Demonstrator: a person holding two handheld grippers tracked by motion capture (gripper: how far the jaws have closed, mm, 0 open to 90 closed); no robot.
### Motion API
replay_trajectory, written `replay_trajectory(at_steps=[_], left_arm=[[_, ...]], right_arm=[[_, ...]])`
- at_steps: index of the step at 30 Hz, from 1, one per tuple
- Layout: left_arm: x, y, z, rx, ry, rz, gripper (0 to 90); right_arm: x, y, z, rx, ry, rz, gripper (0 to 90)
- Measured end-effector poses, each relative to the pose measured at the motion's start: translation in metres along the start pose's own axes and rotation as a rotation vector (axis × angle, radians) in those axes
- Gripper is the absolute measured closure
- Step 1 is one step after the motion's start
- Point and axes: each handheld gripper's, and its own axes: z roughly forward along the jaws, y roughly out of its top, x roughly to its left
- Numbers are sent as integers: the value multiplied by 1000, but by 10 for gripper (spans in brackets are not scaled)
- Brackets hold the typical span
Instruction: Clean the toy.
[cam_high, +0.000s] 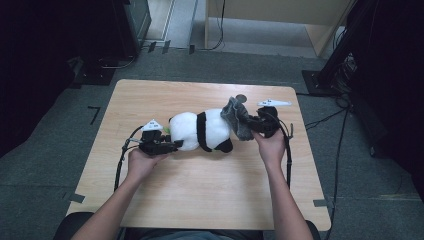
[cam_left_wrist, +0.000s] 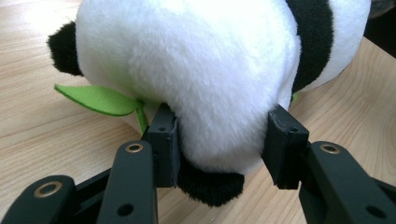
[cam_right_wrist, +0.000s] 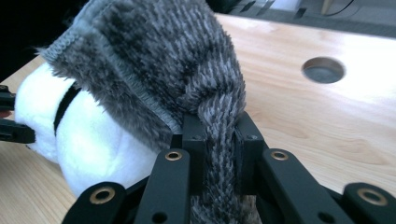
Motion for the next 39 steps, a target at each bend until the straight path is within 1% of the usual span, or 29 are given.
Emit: replay_trajectory(at_steps=[2,4,6,10,12,14,16,18,19,21,23,24,26,31,36,39], left_arm=[[0,0,0,-1,-1,-3,540],[1,0,0,-2,-3,-8,540],[1,0,1,-5,-5,-8,540],[2,0,1,-7,-5,-9,540],[2,0,1,-7,-5,-10,540],[2,0,1,-8,-4,-11,540],[2,-1,1,-10,-6,-13,540],[2,-1,1,-11,-6,-14,540],[3,-1,1,-11,-6,-14,540],[3,-1,1,-13,-6,-16,540],[3,-1,0,-11,-6,-14,539],[3,0,0,-10,-6,-12,539],[3,0,0,-10,-7,-14,539],[3,0,0,-9,-6,-14,539],[3,0,-1,-10,-5,-12,539],[2,0,-1,-13,-2,-7,539]], right_arm=[[0,-2,9,12,18,7,801],[0,-4,16,24,19,8,801],[0,-6,19,30,25,17,802],[-2,-12,26,45,28,19,803],[-3,-16,28,38,30,20,803],[-6,-21,32,65,26,33,803],[-8,-24,37,106,19,41,803],[-9,-28,45,159,11,37,803],[-9,-29,47,172,9,38,803],[-10,-31,50,174,13,47,803],[-14,-32,50,179,25,56,801],[-16,-33,50,188,22,63,800],[-16,-32,49,185,21,61,800],[-15,-27,37,171,-21,32,800],[-19,-21,19,115,-30,43,800],[-19,-17,9,82,-36,42,800]])
